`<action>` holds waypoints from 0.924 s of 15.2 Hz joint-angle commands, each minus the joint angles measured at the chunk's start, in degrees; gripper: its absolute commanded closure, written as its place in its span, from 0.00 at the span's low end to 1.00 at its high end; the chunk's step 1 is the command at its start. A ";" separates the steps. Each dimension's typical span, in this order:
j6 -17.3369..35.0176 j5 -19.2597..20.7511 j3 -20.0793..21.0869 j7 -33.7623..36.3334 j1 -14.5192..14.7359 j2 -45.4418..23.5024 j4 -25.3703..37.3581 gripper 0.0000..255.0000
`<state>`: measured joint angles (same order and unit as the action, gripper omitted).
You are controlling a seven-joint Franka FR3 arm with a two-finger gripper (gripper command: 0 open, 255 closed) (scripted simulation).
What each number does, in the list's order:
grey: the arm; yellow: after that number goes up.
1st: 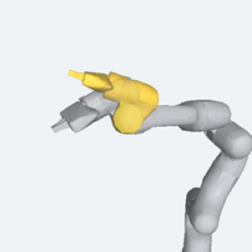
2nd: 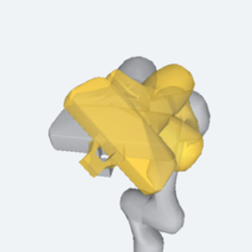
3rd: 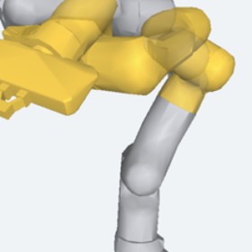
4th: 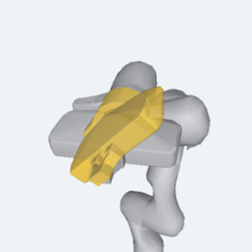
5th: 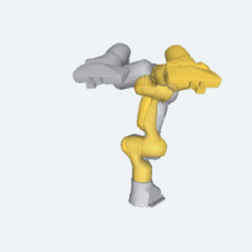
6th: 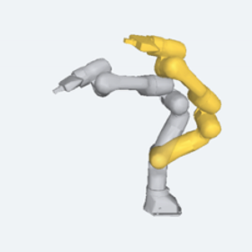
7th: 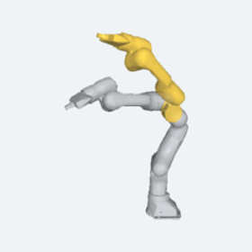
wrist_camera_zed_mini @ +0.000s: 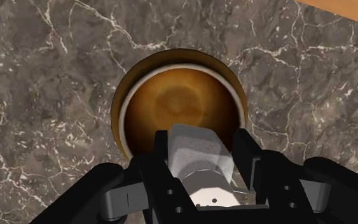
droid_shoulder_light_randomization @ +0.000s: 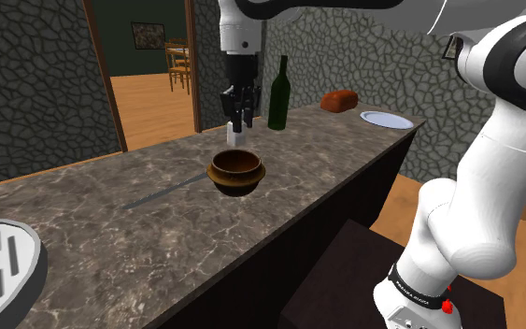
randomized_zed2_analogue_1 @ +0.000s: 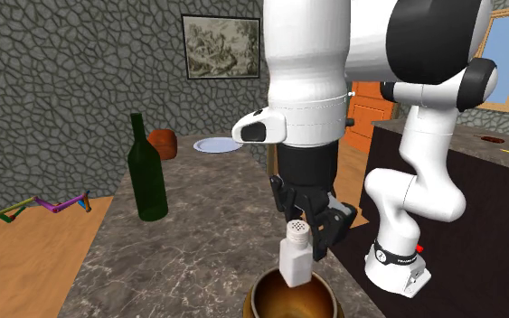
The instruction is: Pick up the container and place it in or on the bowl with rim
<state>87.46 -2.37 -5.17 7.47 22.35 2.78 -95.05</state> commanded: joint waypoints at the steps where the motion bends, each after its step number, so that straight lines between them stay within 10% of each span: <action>1: 1.63 0.04 0.03 0.00 0.02 0.44 -2.04 1.00; 14: 6.68 0.08 0.06 -0.15 0.04 1.06 -7.72 1.00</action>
<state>94.14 -2.29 -5.11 7.32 22.39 3.84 -102.76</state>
